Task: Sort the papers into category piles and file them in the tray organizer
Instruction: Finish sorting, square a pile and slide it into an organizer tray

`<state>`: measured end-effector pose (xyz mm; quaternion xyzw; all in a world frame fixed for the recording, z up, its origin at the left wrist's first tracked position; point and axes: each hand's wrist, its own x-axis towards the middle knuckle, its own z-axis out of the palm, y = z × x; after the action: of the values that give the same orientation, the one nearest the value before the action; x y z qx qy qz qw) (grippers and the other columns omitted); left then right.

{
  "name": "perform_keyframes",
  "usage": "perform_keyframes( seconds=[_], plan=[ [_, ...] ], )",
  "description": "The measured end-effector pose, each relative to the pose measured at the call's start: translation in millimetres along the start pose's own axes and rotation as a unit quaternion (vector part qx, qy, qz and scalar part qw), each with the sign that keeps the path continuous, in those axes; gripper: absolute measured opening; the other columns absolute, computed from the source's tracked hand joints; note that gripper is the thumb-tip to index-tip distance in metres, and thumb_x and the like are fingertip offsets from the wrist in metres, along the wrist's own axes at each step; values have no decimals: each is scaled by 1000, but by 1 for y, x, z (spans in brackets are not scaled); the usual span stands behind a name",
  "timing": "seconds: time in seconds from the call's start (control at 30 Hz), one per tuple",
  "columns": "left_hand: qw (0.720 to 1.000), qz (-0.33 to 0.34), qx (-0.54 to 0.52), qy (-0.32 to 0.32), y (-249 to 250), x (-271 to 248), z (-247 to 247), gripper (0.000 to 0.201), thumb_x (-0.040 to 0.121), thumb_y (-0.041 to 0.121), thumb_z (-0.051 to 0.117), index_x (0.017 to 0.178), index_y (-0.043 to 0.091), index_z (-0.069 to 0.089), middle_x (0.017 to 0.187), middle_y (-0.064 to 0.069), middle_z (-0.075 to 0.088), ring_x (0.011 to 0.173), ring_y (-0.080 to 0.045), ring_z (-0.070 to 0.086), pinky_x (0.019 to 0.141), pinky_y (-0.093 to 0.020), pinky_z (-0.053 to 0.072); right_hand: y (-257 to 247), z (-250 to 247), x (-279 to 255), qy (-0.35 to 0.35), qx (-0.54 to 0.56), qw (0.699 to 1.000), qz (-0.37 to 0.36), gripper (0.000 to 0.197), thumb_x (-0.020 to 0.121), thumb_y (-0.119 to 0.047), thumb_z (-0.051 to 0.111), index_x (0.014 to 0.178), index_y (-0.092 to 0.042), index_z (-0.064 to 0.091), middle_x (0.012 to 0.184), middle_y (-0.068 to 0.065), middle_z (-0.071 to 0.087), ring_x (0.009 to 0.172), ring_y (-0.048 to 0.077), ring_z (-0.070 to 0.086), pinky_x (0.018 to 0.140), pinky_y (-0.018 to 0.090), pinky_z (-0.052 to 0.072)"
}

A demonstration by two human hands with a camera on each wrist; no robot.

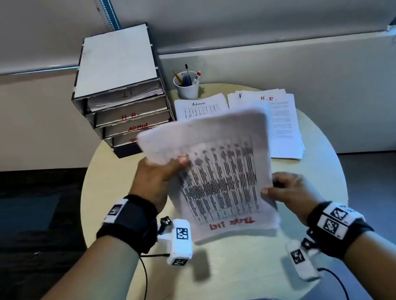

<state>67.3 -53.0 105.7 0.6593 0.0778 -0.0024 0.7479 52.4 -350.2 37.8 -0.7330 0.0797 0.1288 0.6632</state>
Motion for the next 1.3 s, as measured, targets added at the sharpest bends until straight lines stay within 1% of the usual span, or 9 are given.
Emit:
perform_keyframes(
  seconds=[0.17, 0.27, 0.4, 0.6, 0.7, 0.8, 0.93, 1.17, 1.3],
  plan=[
    [954, -112, -266, 79, -1, 4, -20, 57, 76, 15, 83, 119, -13, 60, 127, -25, 62, 116, -37, 60, 102, -60, 45, 12, -1, -12, -20, 266, 963, 45, 64, 50, -20, 94, 103, 3, 66, 99, 30, 70, 86, 41, 69, 80, 55, 57],
    [925, -169, -337, 40, -5, -6, -13, 46, 89, 23, 61, 130, 2, 59, 132, -17, 62, 117, -33, 63, 98, -52, 51, -7, 17, -14, -12, 344, 939, 24, 35, 75, 3, 69, 109, 2, 63, 98, 25, 71, 83, 35, 71, 73, 47, 59],
    [910, -180, -372, 34, -22, -15, -16, 46, 93, 21, 57, 136, 7, 55, 134, -16, 61, 124, -33, 58, 104, -56, 44, -29, 27, -11, 32, 241, 970, 4, 13, 83, 7, 64, 92, -1, 67, 99, 30, 69, 88, 46, 68, 83, 65, 52],
    [974, -133, -168, 71, -28, -19, -76, 31, 81, 2, 64, 111, 5, 65, 127, -28, 61, 99, -36, 68, 88, -52, 56, -49, -13, -14, -3, 151, 988, -22, 51, 56, -13, 83, 103, -1, 68, 104, 26, 71, 94, 50, 66, 86, 66, 49],
    [992, -119, -28, -33, -18, -19, -90, 38, 72, 4, 73, 110, 4, 71, 125, -29, 63, 100, -35, 68, 78, -39, 57, -50, -22, -18, -19, 57, 996, -61, 29, 64, -14, 84, 89, -4, 72, 85, 24, 68, 73, 38, 61, 73, 53, 48],
    [993, -55, 13, -105, -12, -24, -89, 54, 69, 9, 84, 120, 3, 67, 124, -25, 65, 113, -39, 64, 93, -44, 54, -47, -14, -24, -18, 41, 994, -102, 15, 73, 8, 75, 81, -3, 70, 71, 16, 66, 64, 24, 60, 65, 37, 51],
    [995, 32, 78, -51, -18, -33, -98, 50, 63, 15, 83, 111, 5, 71, 111, -15, 73, 107, -30, 67, 93, -39, 51, -41, -8, -33, 6, -13, 989, -147, 37, 71, 22, 69, 88, -10, 73, 78, -12, 75, 73, 2, 69, 69, 16, 54],
    [989, -98, 107, 0, -76, -52, -103, 20, 64, 6, 73, 83, 2, 72, 82, -11, 69, 81, -23, 62, 67, -30, 48, 1, 4, -27, -20, -228, 971, -68, 40, 71, 8, 73, 75, -32, 73, 76, -7, 73, 71, 11, 64, 69, 28, 51],
    [991, -92, 94, 26, -64, -50, -94, 15, 70, 1, 76, 83, 9, 76, 82, -8, 73, 76, -21, 64, 63, -24, 52, -20, 9, -28, -13, -315, 944, -94, 32, 75, 0, 67, 79, -32, 72, 71, -16, 70, 70, 1, 63, 63, 14, 48]
  ],
)
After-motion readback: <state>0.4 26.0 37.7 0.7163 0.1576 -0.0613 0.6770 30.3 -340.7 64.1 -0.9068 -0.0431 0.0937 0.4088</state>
